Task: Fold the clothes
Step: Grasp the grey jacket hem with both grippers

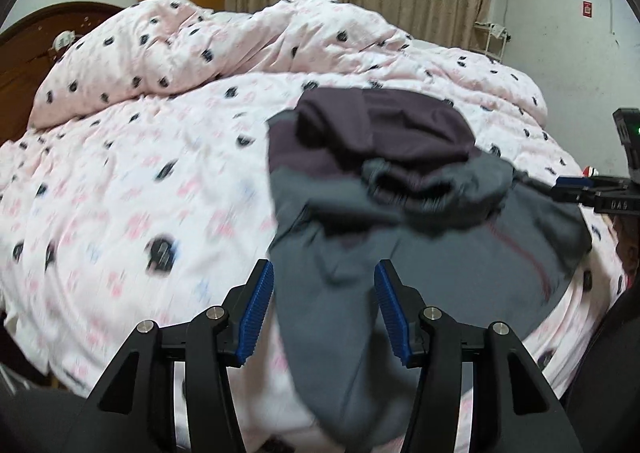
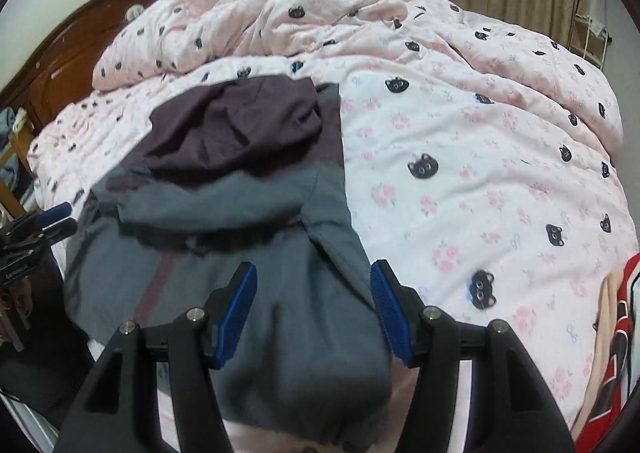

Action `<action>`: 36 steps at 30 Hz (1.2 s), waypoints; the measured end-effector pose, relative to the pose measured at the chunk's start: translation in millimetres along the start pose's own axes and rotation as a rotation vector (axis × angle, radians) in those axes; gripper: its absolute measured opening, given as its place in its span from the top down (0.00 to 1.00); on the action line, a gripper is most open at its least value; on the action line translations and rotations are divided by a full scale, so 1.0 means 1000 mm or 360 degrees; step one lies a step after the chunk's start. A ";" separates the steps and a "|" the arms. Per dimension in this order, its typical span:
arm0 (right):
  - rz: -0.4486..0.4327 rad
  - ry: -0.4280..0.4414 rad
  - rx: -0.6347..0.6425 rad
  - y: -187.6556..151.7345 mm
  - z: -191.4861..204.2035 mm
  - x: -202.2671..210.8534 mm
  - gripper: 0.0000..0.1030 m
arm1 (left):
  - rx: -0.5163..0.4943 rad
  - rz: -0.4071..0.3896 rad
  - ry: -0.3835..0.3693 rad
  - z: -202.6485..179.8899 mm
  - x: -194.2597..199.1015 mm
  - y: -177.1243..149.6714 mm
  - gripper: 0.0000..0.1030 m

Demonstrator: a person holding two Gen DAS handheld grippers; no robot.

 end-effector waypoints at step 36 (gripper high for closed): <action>0.0321 0.0086 -0.0067 -0.070 -0.024 -0.001 0.15 | 0.0447 0.0244 -0.0602 0.015 -0.007 -0.065 0.73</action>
Point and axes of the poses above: each gripper's, at about its wrist camera, not at the fingertips, and x roughly against the way its jaws point, z to its left, y to its top, the point moved 1 cm from there along -x, roughly the way its jaws point, and after that the axes turned 2 degrees about y, right-handed, at the moved point
